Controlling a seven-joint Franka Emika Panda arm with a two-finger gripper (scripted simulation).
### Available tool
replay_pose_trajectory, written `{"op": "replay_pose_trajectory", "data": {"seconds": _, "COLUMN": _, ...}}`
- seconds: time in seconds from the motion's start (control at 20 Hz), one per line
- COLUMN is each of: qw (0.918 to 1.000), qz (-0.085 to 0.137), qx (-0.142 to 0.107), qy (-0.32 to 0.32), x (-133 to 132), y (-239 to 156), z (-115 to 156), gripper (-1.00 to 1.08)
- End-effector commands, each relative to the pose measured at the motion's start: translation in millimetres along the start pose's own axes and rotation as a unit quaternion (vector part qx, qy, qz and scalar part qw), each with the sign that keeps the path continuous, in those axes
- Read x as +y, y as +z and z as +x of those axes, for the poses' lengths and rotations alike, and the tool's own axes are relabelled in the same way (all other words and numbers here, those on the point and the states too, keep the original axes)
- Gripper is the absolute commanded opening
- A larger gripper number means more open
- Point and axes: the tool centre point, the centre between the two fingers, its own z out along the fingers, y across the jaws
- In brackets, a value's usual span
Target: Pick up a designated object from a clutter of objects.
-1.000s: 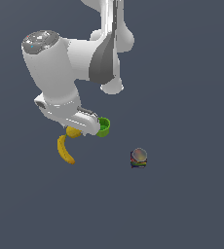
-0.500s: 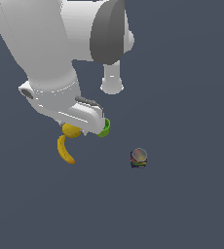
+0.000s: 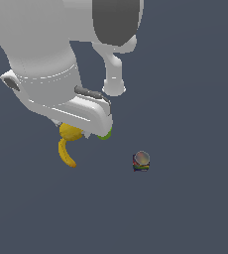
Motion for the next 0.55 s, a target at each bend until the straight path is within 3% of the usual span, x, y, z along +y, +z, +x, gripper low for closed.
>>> {"op": "replay_pose_trajectory", "data": {"seconds": 0.0, "qw": 1.0, "qz": 0.0, "qx": 0.0, "qy": 0.0, "x": -3.7, "y": -7.9, "z": 4.1, "gripper": -1.0}}
{"op": "replay_pose_trajectory", "data": {"seconds": 0.5, "qw": 1.0, "qz": 0.0, "qx": 0.0, "qy": 0.0, "x": -9.4, "y": -19.0, "z": 10.5, "gripper": -1.0}}
